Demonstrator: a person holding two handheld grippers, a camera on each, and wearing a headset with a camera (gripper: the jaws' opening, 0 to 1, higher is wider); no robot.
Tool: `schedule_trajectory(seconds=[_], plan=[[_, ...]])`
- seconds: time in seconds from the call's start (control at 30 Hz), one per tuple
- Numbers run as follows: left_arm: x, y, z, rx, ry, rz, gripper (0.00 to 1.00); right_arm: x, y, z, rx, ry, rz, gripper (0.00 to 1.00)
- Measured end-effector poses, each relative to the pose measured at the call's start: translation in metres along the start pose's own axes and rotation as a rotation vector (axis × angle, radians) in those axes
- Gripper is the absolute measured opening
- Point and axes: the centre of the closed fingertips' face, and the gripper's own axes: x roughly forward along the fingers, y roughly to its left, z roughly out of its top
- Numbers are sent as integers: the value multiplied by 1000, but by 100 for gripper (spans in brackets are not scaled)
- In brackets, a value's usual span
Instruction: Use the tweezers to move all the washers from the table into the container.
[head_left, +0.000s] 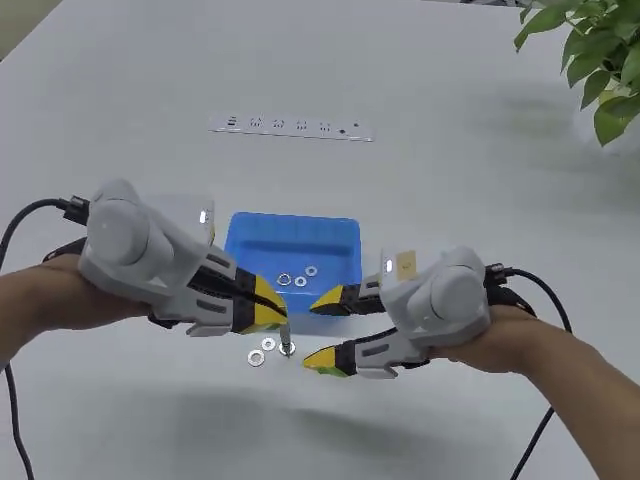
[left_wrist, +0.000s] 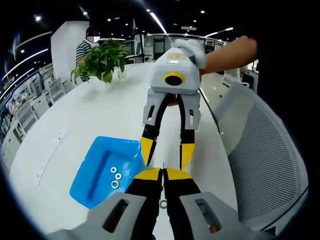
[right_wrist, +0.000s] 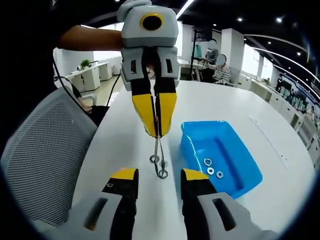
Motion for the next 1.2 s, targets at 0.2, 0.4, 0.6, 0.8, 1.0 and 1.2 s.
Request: schedule_trajectory(seconds=[0.2,0.4,0.6,0.8,1.0,1.2], plan=[[0,1,0,2,2,0,5,11,2,-1,-24,20,33,29],[0,0,0,8,5,-1,5,20,2,0,-55,38,51,24],[-1,0,-1,7,5,-2,5,26,3,0,-80,54,69,18],[-1,1,-2,8,5,-4,5,32,5,-2,-101,77,89,14],[-1,2,-3,11,7,-4,5,32,4,-3,-111,86,86,10],[0,1,-1,12,10,-4,5,31,4,-4,-115,92,86,10]])
